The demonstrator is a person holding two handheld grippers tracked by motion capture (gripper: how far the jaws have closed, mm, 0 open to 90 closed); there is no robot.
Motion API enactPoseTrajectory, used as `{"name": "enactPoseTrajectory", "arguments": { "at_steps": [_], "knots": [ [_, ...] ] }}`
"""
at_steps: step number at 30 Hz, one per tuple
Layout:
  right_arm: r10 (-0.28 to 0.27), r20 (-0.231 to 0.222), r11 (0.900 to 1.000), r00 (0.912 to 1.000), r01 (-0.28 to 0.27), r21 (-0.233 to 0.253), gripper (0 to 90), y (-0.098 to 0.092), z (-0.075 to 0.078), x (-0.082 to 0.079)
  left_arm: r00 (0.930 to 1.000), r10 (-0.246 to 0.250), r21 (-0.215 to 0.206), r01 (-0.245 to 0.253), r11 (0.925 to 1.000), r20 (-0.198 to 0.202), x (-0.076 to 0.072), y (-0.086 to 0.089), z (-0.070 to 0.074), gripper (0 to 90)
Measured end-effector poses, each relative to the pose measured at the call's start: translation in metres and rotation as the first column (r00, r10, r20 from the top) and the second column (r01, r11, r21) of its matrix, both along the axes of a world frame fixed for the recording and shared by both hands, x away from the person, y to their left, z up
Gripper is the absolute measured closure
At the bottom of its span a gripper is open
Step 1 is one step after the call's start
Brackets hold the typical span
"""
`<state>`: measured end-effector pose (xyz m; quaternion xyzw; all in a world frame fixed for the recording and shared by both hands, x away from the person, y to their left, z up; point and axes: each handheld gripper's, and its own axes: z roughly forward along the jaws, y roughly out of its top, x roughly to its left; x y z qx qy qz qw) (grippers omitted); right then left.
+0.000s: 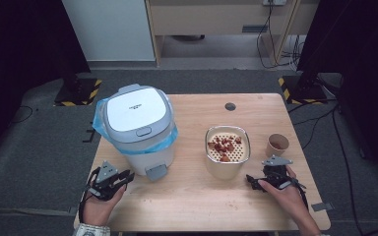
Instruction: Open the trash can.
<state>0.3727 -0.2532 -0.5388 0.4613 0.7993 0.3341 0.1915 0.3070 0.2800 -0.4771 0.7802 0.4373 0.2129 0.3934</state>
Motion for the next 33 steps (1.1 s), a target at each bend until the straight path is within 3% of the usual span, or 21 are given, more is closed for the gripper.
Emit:
{"name": "enactPoseTrajectory", "arguments": {
  "at_steps": [5,8,17,19,21,24,33],
  "knots": [
    [-0.001,-0.001,1.000,1.0000,0.001,0.000,3.8,0.000,0.000,0.000,0.9999,-0.005,-0.014,0.005,0.9999,0.010,0.000,-0.002,0.000,73.6],
    [0.000,0.000,1.000,1.0000,0.000,0.000,3.8,0.000,0.000,0.000,0.9995,-0.031,0.006,0.031,0.9995,-0.005,0.002,-0.009,-0.001,73.9],
    [0.001,0.000,1.000,1.0000,-0.001,0.000,3.8,0.000,0.000,0.000,0.9968,-0.075,0.003,0.075,0.9971,-0.028,0.006,-0.016,-0.005,81.3],
    [0.000,0.000,1.000,1.0000,0.000,0.000,3.8,0.000,0.000,0.000,0.9922,-0.120,0.025,0.121,0.9924,-0.036,0.008,-0.025,-0.008,83.8],
    [0.000,0.000,1.000,1.0000,0.000,0.000,3.8,0.000,0.000,0.000,0.9907,-0.132,0.028,0.133,0.9908,-0.034,0.009,-0.029,-0.008,86.4],
    [0.000,-0.001,1.000,1.0000,0.000,0.000,3.8,0.000,0.000,0.000,0.9845,-0.172,0.065,0.174,0.9826,-0.035,0.014,-0.042,-0.011,89.2],
    [0.000,-0.001,1.000,1.0000,0.000,0.001,3.8,0.000,0.000,0.000,0.9812,-0.193,0.154,0.192,0.9693,-0.007,0.021,-0.058,-0.017,89.6]
  ]
}}
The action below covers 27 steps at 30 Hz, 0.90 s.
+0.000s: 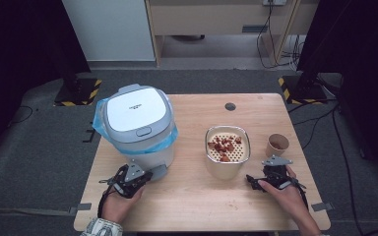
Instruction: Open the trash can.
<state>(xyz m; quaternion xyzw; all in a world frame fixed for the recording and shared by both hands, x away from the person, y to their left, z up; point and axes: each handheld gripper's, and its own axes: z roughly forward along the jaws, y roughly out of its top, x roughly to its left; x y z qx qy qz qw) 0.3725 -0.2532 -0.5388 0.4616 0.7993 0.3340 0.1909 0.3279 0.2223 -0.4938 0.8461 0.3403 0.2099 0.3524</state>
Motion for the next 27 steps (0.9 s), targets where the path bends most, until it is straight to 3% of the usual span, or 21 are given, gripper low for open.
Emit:
{"name": "enactPoseTrajectory", "arguments": {
  "at_steps": [4,7,12,15,27],
  "knots": [
    [-0.001,0.000,1.000,1.0000,0.001,0.000,3.8,0.000,0.000,0.000,0.9995,-0.015,0.036,0.015,0.9992,0.026,0.003,-0.008,-0.002,89.5],
    [0.000,0.000,1.000,1.0000,0.000,0.000,3.8,0.000,0.000,0.000,0.9990,-0.029,0.087,0.026,0.9959,0.035,0.006,-0.017,-0.006,89.4],
    [0.002,0.000,1.000,1.0000,-0.002,-0.001,3.8,0.000,0.000,0.000,0.9984,-0.026,0.099,0.021,0.9949,0.049,0.008,-0.021,-0.008,89.5],
    [0.000,0.001,1.000,1.0000,0.000,0.000,3.8,0.000,0.000,-0.001,0.9976,-0.035,0.135,0.027,0.9905,0.059,0.007,-0.024,-0.009,89.5],
    [-0.001,-0.001,1.000,1.0000,0.001,-0.001,3.8,0.000,0.000,-0.001,0.9988,-0.021,0.121,0.016,0.9926,0.044,0.008,-0.024,-0.013,89.8]
  ]
}}
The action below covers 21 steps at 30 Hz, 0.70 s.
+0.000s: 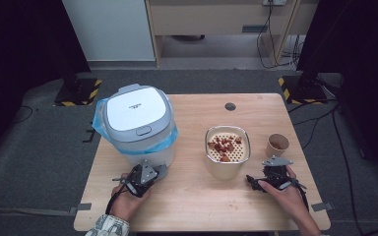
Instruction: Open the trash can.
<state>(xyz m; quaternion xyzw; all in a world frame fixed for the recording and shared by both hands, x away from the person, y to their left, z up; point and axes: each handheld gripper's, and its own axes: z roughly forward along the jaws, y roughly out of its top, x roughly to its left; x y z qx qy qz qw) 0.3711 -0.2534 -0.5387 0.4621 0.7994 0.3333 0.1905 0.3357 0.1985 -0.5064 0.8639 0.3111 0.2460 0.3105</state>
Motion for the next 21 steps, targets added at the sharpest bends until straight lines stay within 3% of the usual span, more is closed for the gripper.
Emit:
{"name": "enactPoseTrajectory", "arguments": {
  "at_steps": [8,12,15,21],
  "knots": [
    [-0.002,-0.002,1.000,1.0000,0.002,-0.001,3.0,0.0010,0.0000,0.0004,0.9999,-0.001,0.010,0.001,0.9999,-0.014,0.0013,-0.0012,-0.0029,89.8],
    [-0.003,-0.003,1.000,1.0000,0.003,-0.001,2.6,0.0012,-0.0001,0.0006,0.9995,-0.004,0.042,0.005,0.9991,-0.033,0.0029,-0.0041,-0.0064,89.9],
    [0.006,-0.004,1.000,1.0000,-0.006,0.000,2.7,0.0005,-0.0001,0.0006,0.9994,-0.003,0.043,0.005,0.9990,-0.034,0.0031,-0.0040,-0.0069,89.9],
    [-0.014,0.013,1.000,0.9998,0.014,-0.028,9.3,-0.0052,0.0050,-0.0029,0.9993,-0.004,0.039,0.005,0.9992,-0.038,0.0038,-0.0034,-0.0072,89.9]
  ]
}}
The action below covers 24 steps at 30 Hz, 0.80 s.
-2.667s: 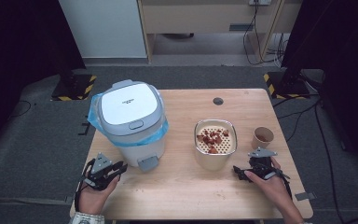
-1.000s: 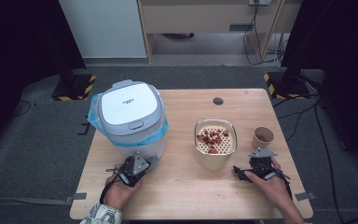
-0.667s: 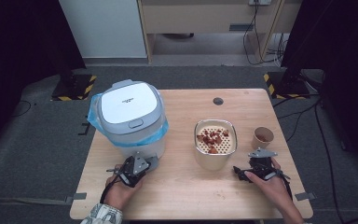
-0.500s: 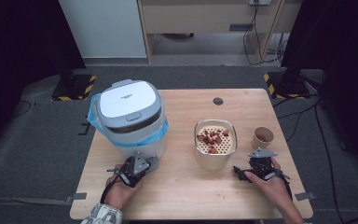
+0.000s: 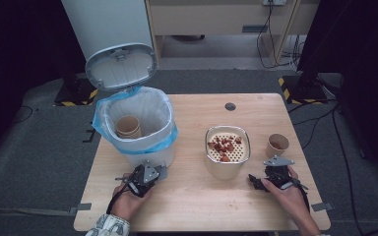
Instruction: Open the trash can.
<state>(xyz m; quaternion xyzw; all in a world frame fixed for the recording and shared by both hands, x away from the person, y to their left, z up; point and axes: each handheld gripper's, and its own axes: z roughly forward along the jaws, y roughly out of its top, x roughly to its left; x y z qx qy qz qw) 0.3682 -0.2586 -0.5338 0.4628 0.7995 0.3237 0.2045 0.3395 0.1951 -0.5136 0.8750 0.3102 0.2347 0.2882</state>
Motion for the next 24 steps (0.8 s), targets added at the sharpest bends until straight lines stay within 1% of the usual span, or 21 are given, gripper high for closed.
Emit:
{"name": "enactPoseTrajectory", "arguments": {
  "at_steps": [2,5,6,7,9,11,12,13,14,15,16,17,18,20,21,23,24],
  "knots": [
    [-0.020,0.005,1.000,0.9998,0.020,0.005,9.4,-0.003,0.001,-0.002,1.0000,0.001,-0.002,-0.001,1.0000,-0.001,0.000,0.000,0.000,89.9],
    [-0.056,0.027,0.998,0.9981,0.056,-0.002,9.5,-0.011,0.005,-0.008,1.0000,-0.001,0.006,0.001,1.0000,0.000,0.000,0.000,0.000,89.9],
    [-0.056,0.027,0.998,0.9981,0.056,-0.002,9.5,-0.011,0.005,-0.008,1.0000,-0.001,0.007,0.001,1.0000,0.001,0.000,0.000,0.000,89.9],
    [-0.082,0.053,0.997,0.9952,0.082,0.003,9.5,-0.016,0.007,-0.010,1.0000,-0.002,0.007,0.002,1.0000,0.001,0.000,0.000,0.000,89.9],
    [-0.117,0.077,0.993,0.9902,0.116,0.014,9.7,-0.022,0.009,-0.011,1.0000,-0.002,0.007,0.002,1.0000,0.001,0.000,0.000,0.000,89.9],
    [-0.152,0.099,0.988,0.9834,0.151,0.019,11.1,-0.028,0.012,-0.010,1.0000,-0.002,0.009,0.002,1.0000,0.003,0.000,-0.001,0.000,89.9],
    [-0.152,0.099,0.988,0.9834,0.151,0.019,11.1,-0.028,0.012,-0.010,1.0000,-0.002,0.009,0.002,1.0000,0.003,0.000,-0.001,0.000,89.9],
    [-0.189,0.111,0.982,0.9756,0.186,0.035,11.0,-0.032,0.013,-0.009,1.0000,-0.002,0.009,0.002,1.0000,0.002,0.000,-0.001,0.000,89.9],
    [-0.203,0.114,0.979,0.9725,0.199,0.042,10.7,-0.035,0.013,-0.008,1.0000,-0.002,0.008,0.002,1.0000,0.002,0.000,-0.001,0.000,89.9],
    [-0.203,0.114,0.979,0.9725,0.199,0.042,10.7,-0.035,0.013,-0.008,1.0000,-0.002,0.008,0.002,1.0000,0.002,0.000,-0.001,0.000,89.9],
    [-0.230,0.129,0.973,0.9645,0.225,0.055,10.1,-0.039,0.014,-0.006,1.0000,-0.002,0.007,0.002,1.0000,0.001,0.000,0.000,0.000,89.9],
    [-0.244,0.136,0.969,0.9603,0.237,0.067,9.9,-0.040,0.015,-0.004,1.0000,-0.003,0.007,0.003,1.0000,0.001,0.000,0.000,0.000,89.9],
    [-0.255,0.146,0.966,0.9559,0.246,0.073,9.9,-0.042,0.015,-0.002,1.0000,-0.003,0.008,0.003,1.0000,0.002,0.000,0.000,0.000,89.9],
    [-0.264,0.168,0.964,0.9496,0.255,0.074,9.6,-0.044,0.016,0.004,1.0000,-0.003,0.007,0.003,1.0000,0.002,0.000,0.000,0.000,89.9],
    [-0.272,0.169,0.962,0.9473,0.262,0.078,9.0,-0.044,0.016,0.006,1.0000,-0.003,0.008,0.003,1.0000,0.002,0.000,0.000,0.000,89.9],
    [-0.277,0.170,0.961,0.9457,0.268,0.074,7.6,-0.045,0.015,0.009,1.0000,-0.004,0.007,0.004,1.0000,0.002,0.000,0.000,0.000,89.9],
    [-0.285,0.177,0.958,0.9420,0.276,0.077,7.6,-0.046,0.016,0.011,1.0000,-0.004,0.007,0.004,1.0000,0.002,0.000,0.000,0.000,89.9]
  ]
}}
